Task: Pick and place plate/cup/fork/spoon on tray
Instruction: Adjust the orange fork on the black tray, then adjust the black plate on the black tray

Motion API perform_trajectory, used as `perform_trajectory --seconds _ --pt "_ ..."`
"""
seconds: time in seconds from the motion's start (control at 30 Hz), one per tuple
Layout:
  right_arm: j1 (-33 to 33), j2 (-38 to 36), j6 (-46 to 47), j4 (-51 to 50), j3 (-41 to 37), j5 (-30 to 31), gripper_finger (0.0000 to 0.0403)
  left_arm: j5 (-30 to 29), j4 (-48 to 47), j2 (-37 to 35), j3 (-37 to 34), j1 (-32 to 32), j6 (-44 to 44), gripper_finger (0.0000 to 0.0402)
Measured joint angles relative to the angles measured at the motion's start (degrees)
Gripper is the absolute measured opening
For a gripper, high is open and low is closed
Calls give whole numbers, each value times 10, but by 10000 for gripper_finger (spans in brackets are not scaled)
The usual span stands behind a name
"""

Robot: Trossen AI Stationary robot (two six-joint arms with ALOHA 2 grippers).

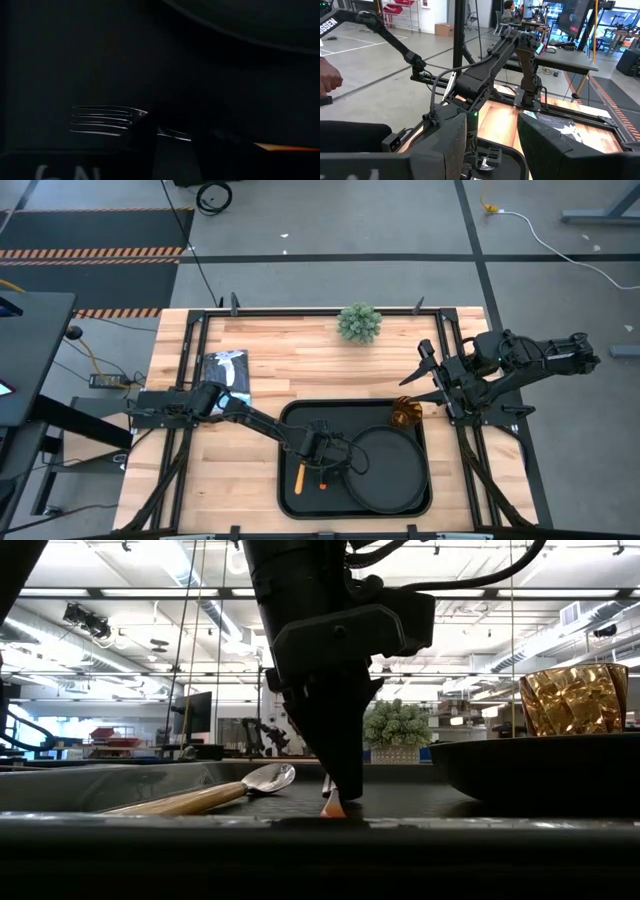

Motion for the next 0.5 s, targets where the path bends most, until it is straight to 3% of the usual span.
perform_trajectory --seconds 0.3,0.5 --pt "0 0 0 0 0 0 183 -46 -17 -8 26 -2 17 120" --pt "0 3 -18 0 0 0 183 -129 -20 -8 38 -1 70 120"
